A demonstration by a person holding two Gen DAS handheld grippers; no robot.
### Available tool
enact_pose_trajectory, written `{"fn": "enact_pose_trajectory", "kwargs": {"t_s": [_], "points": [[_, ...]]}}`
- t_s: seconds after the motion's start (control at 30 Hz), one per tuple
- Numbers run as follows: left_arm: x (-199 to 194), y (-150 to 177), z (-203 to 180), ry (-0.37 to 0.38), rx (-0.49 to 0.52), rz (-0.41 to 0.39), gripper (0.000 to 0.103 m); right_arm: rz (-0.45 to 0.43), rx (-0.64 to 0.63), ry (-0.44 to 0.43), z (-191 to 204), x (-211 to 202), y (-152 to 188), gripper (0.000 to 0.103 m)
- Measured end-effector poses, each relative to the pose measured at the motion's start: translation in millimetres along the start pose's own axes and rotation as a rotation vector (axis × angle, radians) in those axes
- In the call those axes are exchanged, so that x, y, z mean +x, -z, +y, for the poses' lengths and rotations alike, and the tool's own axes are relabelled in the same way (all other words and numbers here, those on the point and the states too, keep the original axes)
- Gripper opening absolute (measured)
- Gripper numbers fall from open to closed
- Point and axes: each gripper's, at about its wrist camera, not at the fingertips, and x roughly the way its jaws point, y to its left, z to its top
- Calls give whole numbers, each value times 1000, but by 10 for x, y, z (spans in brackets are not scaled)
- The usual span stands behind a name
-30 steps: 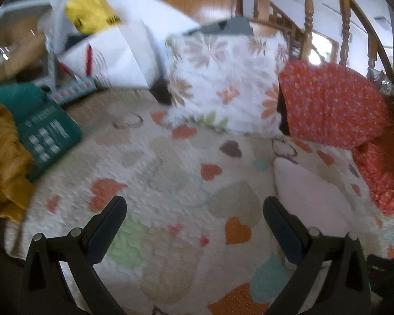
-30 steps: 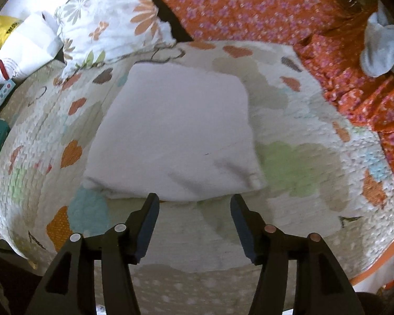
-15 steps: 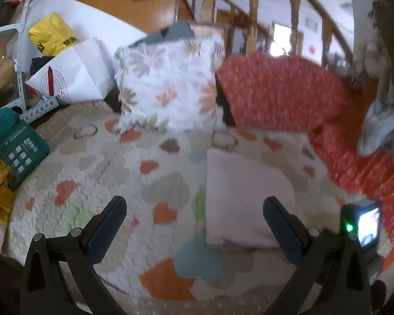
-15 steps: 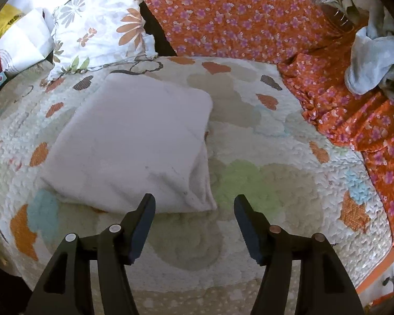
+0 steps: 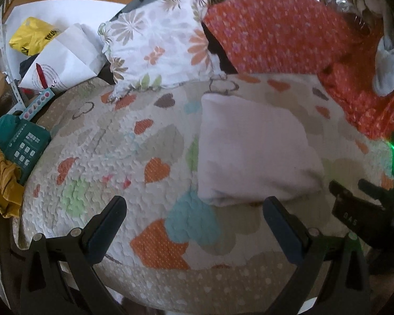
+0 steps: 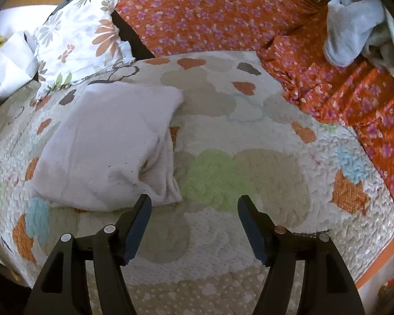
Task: Fold small clothes
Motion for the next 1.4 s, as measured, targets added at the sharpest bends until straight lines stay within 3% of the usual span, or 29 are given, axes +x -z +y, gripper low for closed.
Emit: {"fn": "enact_pose_trajectory", "kwargs": {"t_s": [0.37, 1.4], "points": [[62, 59, 44, 0, -7, 43, 103, -12, -78, 4, 233, -16, 54, 75], [470, 255, 68, 73, -71, 230, 103, 25, -65, -12, 259, 90, 80, 79]]}}
